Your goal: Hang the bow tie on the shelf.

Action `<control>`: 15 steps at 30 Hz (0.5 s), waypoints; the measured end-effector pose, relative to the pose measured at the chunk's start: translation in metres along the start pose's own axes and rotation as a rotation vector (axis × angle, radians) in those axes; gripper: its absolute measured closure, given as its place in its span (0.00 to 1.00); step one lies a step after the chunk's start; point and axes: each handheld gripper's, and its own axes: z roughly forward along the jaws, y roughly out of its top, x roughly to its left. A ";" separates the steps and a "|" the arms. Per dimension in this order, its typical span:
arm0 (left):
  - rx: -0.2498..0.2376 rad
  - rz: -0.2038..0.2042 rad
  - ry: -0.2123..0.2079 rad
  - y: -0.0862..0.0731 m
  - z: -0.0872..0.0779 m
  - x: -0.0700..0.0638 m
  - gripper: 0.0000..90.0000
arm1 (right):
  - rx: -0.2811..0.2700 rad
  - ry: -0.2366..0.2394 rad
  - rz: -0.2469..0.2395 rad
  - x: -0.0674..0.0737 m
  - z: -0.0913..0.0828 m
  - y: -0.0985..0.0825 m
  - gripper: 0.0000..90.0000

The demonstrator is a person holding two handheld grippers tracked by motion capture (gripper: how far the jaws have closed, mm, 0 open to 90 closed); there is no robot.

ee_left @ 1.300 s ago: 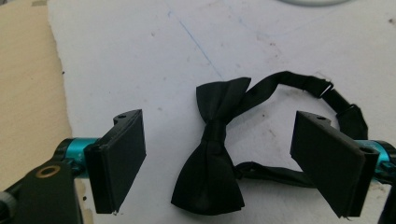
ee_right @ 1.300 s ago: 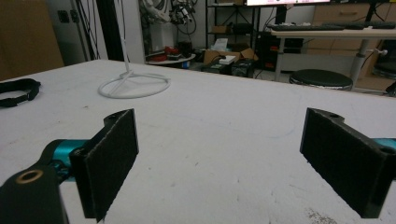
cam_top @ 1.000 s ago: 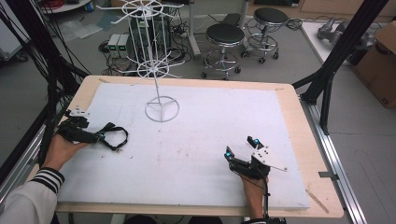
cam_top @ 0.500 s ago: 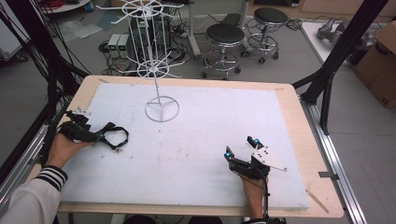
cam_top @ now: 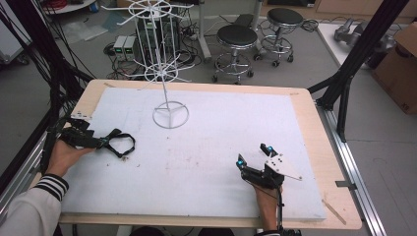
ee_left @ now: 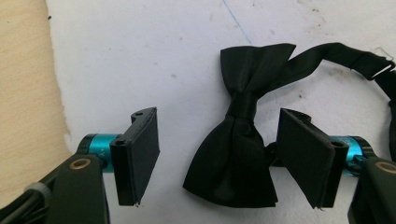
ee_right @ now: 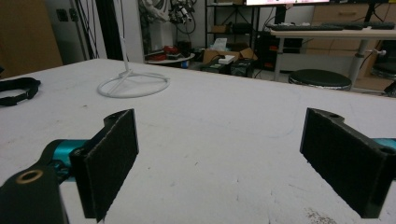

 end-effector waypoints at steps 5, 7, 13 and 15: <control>-0.007 0.010 -0.005 0.003 0.004 -0.004 0.34 | 0.000 -0.002 -0.002 0.000 0.000 0.000 0.12; 0.008 0.022 0.002 0.003 0.006 -0.004 0.35 | -0.001 -0.001 -0.003 0.000 0.000 0.000 0.12; 0.004 0.025 0.004 0.003 0.007 -0.004 0.42 | 0.000 0.000 0.000 0.000 0.000 0.000 0.12; 0.015 0.018 0.012 0.003 0.009 -0.005 0.42 | 0.000 0.000 -0.002 0.000 0.000 0.000 0.12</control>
